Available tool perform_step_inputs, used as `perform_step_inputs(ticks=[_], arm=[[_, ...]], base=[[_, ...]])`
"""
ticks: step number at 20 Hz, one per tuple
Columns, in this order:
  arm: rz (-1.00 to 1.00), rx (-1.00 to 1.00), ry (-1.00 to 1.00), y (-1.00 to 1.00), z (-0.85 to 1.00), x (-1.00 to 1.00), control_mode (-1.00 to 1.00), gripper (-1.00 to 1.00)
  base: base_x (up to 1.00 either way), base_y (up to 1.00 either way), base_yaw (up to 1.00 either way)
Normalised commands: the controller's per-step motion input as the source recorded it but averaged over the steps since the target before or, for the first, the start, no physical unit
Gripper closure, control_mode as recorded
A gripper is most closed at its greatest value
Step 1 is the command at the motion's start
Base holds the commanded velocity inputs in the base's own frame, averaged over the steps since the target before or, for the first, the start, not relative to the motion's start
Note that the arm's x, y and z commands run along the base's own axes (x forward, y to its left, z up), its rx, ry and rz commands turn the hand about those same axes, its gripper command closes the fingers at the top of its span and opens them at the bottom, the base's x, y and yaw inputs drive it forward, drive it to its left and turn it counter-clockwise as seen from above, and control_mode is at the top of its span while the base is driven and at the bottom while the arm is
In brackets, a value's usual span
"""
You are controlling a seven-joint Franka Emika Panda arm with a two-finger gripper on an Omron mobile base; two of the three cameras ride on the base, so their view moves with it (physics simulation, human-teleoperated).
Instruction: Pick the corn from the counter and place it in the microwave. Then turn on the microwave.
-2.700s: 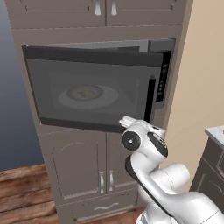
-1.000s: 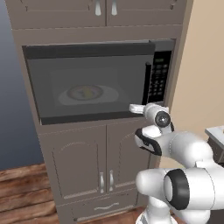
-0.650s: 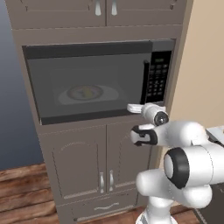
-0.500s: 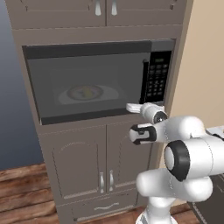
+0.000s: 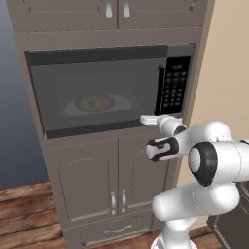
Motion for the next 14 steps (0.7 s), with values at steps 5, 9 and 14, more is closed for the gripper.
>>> perform_step_inputs(ticks=[5,9,14], arm=[[0.07,0.0,0.0,-0.06,0.0,0.16,-1.0,-1.0],[0.05,0.0,0.0,0.0,0.0,0.07,-1.0,-1.0],[0.03,0.0,0.0,0.04,0.0,0.01,-1.0,-1.0]], base=[[0.0,0.0,0.0],[0.0,0.0,0.0],[0.0,0.0,0.0]])
